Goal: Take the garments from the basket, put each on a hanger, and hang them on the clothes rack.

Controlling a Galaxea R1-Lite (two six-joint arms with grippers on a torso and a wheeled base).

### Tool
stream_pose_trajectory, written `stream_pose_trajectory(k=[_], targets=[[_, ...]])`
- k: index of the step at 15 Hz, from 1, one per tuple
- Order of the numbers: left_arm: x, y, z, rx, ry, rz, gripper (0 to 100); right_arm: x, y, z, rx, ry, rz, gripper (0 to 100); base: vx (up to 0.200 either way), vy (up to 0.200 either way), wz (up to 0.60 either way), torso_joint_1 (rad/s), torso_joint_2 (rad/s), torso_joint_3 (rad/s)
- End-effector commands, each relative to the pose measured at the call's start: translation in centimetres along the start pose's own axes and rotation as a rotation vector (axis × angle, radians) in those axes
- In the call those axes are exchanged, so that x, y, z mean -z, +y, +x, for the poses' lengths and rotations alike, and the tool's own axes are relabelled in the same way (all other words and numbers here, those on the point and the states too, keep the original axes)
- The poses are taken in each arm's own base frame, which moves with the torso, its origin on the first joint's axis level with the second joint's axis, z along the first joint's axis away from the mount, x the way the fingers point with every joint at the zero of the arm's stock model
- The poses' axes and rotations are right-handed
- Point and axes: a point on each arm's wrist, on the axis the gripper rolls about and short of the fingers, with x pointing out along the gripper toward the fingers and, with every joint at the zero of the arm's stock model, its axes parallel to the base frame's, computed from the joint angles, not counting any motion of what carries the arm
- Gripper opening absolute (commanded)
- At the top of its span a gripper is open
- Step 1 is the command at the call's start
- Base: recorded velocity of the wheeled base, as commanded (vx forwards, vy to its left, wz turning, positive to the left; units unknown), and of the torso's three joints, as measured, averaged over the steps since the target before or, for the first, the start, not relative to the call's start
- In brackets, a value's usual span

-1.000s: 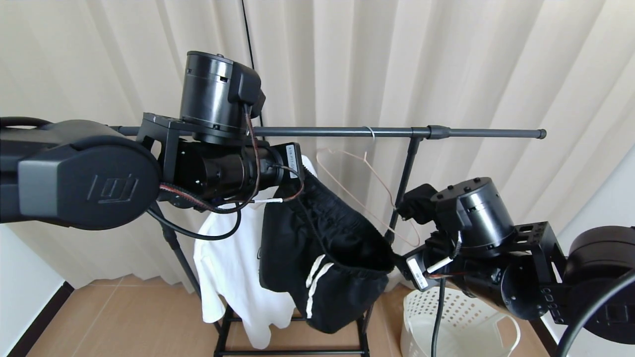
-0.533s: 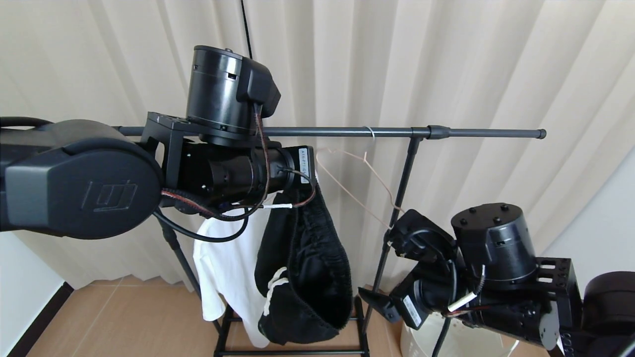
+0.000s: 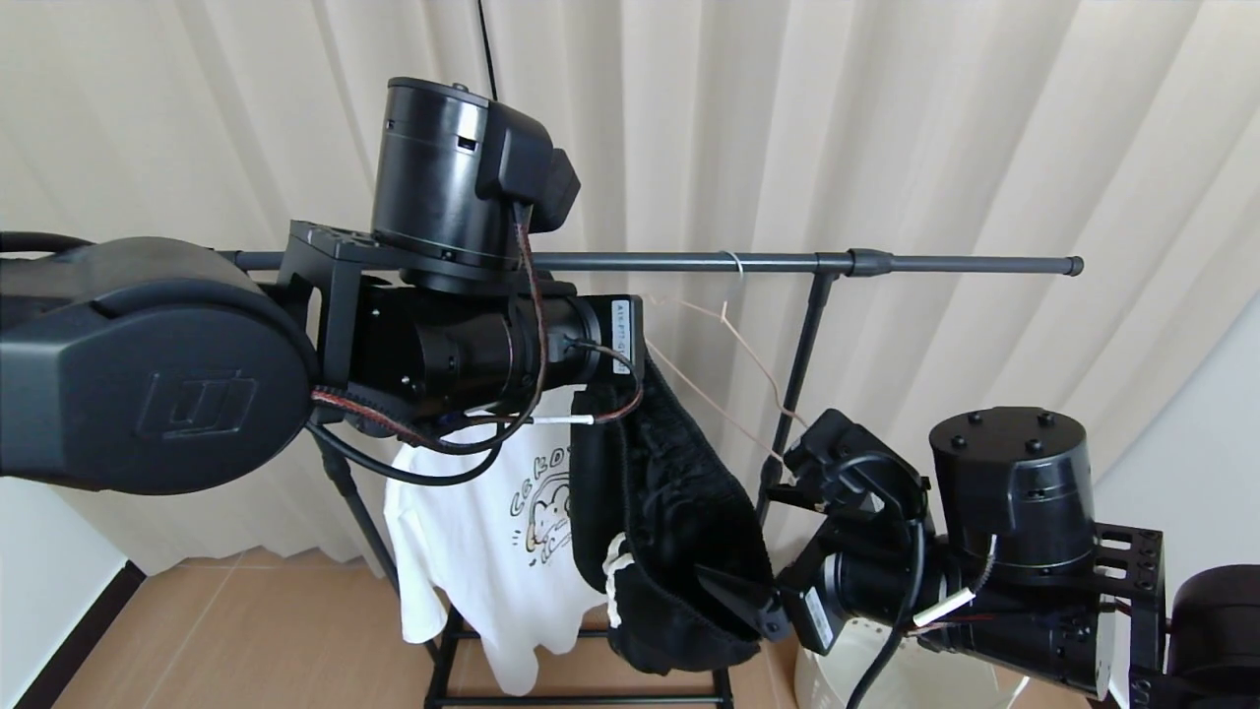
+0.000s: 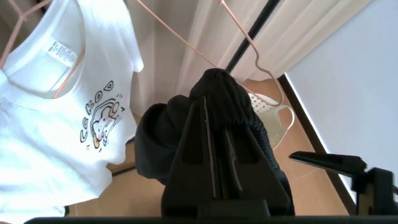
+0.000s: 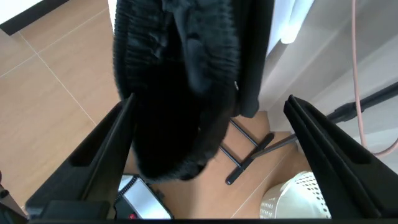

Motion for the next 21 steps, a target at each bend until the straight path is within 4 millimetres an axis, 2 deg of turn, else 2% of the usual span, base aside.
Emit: stream_pose_trajectory(k=[1,4,5,10,12,16,21], targets=[[0.0,-0.5,-0.4,0.018,-0.004,0.006,0,0.5,-0.8,1.1,0.024,0.032,0.014,100,0.0,0.0,0.0,0.0,0.0,0.0],[0.0,-0.9,-0.7,0.031,-0.007,0.009,0,0.9,-1.4,2.0,0.042,0.055,0.025,100,0.0,0.0,0.0,0.025,0.0,0.001],[0.0,-0.9,-0.9,0.034,-0.008,0.01,0,1.0,-1.4,2.2,0.041,0.061,0.026,0,0.0,0.0,0.0,0.0,0.0,0.0],[0.1,-0.9,-1.1,0.034,-0.003,0.01,0,1.0,-1.4,2.1,0.04,0.062,0.026,0,0.0,0.0,0.0,0.0,0.0,0.0],[0.2,-0.9,-1.2,0.033,0.0,0.011,0,0.8,-2.1,1.9,0.063,0.053,0.038,0,0.0,0.0,0.0,0.0,0.0,0.0],[1.8,-0.2,-2.0,0.021,0.057,0.038,0,-0.1,-5.0,-0.5,0.166,-0.006,0.027,0,0.0,0.0,0.0,0.0,0.0,0.0],[5.2,0.4,-3.0,0.017,0.156,0.113,0,-1.1,-6.3,-3.8,0.238,-0.072,-0.035,0,0.0,0.0,0.0,0.0,0.0,0.0]])
